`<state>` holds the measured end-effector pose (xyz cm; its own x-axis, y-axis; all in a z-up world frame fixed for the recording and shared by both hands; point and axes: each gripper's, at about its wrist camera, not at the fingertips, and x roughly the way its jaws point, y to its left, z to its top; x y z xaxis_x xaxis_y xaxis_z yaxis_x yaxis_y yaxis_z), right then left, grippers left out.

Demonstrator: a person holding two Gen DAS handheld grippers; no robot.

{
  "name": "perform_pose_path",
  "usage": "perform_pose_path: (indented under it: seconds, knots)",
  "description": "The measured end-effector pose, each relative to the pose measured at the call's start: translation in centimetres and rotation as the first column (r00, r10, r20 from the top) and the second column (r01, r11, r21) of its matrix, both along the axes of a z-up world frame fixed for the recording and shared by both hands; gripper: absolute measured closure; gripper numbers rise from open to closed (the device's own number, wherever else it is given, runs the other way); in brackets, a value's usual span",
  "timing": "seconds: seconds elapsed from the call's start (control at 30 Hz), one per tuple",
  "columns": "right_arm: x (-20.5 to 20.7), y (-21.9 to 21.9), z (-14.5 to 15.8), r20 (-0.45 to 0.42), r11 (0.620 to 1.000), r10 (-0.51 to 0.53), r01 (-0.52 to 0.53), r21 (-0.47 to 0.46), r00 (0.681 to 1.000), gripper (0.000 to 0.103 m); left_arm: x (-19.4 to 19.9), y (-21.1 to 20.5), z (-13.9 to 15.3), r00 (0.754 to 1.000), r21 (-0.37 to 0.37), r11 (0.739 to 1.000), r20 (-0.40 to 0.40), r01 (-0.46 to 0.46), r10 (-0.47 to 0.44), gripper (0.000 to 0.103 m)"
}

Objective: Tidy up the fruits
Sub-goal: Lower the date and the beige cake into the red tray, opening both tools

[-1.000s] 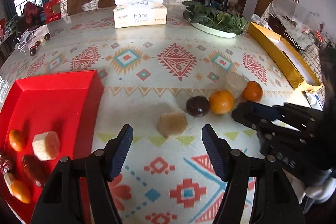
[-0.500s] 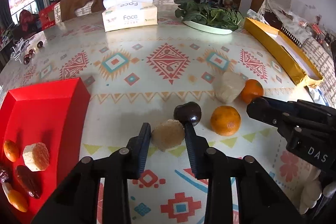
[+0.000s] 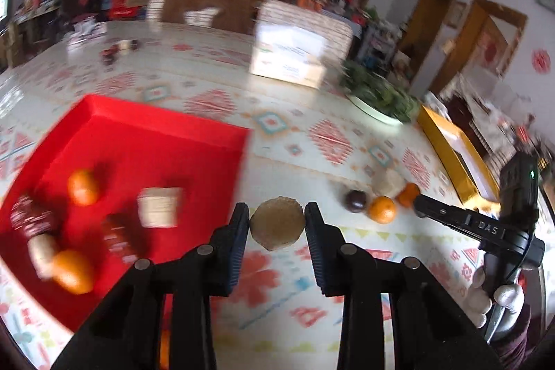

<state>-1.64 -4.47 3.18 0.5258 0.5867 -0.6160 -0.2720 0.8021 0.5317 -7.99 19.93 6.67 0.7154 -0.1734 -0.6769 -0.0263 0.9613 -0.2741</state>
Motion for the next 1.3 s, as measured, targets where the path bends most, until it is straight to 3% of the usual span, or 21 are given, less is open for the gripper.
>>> perform_pose_path:
  seconds: [0.23,0.4,0.67,0.73,0.83,1.03,1.3]
  knots:
    - [-1.8,2.2,1.3,-0.009,0.996,0.043,-0.043,0.072,0.999,0.075,-3.2,6.1,0.0,0.988,0.018,0.988,0.0,-0.154,0.155,0.071]
    - [-3.3,7.2,3.6,0.022,0.99,0.138,-0.139,0.027,0.99,0.075,-4.3,9.1,-1.7,0.976,0.001,0.977,-0.039,-0.213,0.213,0.071]
    - [-4.1,17.5,5.7,0.036,0.955,0.296,-0.294,-0.045,0.955,0.075,-5.2,11.1,-2.0,0.98,-0.049,0.979,-0.018,-0.198,0.197,0.07]
    - [-4.0,19.6,5.4,0.026,0.946,0.32,-0.318,-0.064,0.947,0.075,-5.5,11.7,-2.0,0.982,-0.074,0.979,-0.012,-0.19,0.189,0.066]
    - [-4.1,22.3,4.5,0.004,0.934,0.346,-0.344,-0.091,0.938,0.075,-6.1,12.8,-1.6,0.98,-0.096,0.975,-0.002,-0.201,0.201,0.051]
    - [-4.4,25.7,3.2,-0.011,0.918,0.369,-0.366,-0.153,0.93,0.074,-7.0,15.4,-1.1,0.972,-0.146,0.962,0.012,-0.232,0.237,0.045]
    - [-4.9,26.0,3.5,-0.003,0.921,0.356,-0.352,-0.166,0.934,0.074,-7.6,15.9,-0.8,0.97,-0.165,0.958,0.022,-0.234,0.241,0.041]
